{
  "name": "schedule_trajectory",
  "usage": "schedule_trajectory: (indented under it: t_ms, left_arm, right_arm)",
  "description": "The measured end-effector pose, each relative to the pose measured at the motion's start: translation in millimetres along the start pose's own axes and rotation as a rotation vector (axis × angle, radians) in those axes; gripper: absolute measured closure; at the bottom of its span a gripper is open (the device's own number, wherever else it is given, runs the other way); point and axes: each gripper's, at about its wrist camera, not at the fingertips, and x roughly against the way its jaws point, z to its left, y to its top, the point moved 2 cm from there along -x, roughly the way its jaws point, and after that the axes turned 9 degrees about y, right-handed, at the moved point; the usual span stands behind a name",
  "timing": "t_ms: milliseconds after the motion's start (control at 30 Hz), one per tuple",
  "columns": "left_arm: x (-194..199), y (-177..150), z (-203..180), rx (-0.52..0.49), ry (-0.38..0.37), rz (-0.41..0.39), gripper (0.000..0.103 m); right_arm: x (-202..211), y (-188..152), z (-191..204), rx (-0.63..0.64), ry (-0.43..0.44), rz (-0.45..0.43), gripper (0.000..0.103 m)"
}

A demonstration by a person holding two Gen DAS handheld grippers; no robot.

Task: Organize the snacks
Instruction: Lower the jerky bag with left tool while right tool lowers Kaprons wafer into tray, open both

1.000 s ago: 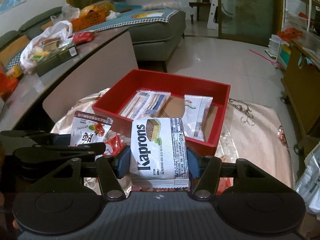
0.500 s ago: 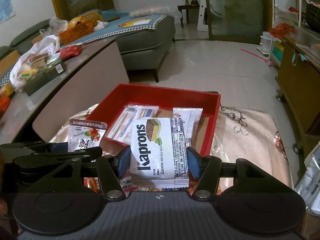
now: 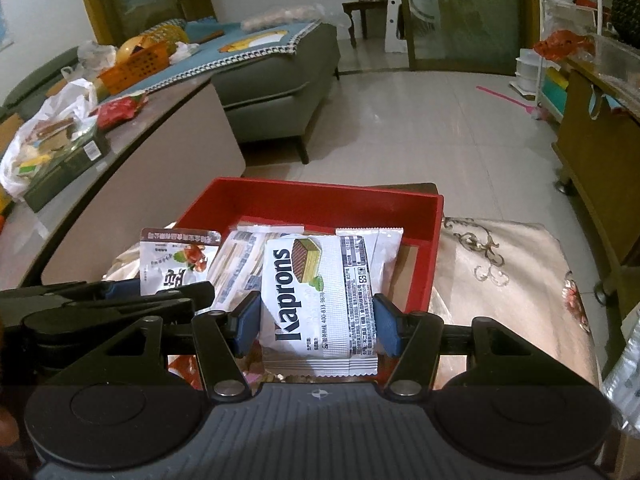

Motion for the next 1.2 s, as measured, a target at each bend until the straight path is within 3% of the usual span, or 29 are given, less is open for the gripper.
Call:
schedule_trajectory:
  t_ms: [833,1200]
  left_arm:
    - [-45,17,-20,-0.037,0.021,0.009,0.063]
    - [-72,15,-23,-0.055,0.042,0.054,0.063]
  right_arm:
    - [-37,12,-29,-0.034,-0.027,0.026,0.037]
    - [-66,8,-32,-0.036,-0.027,0.058,0.037]
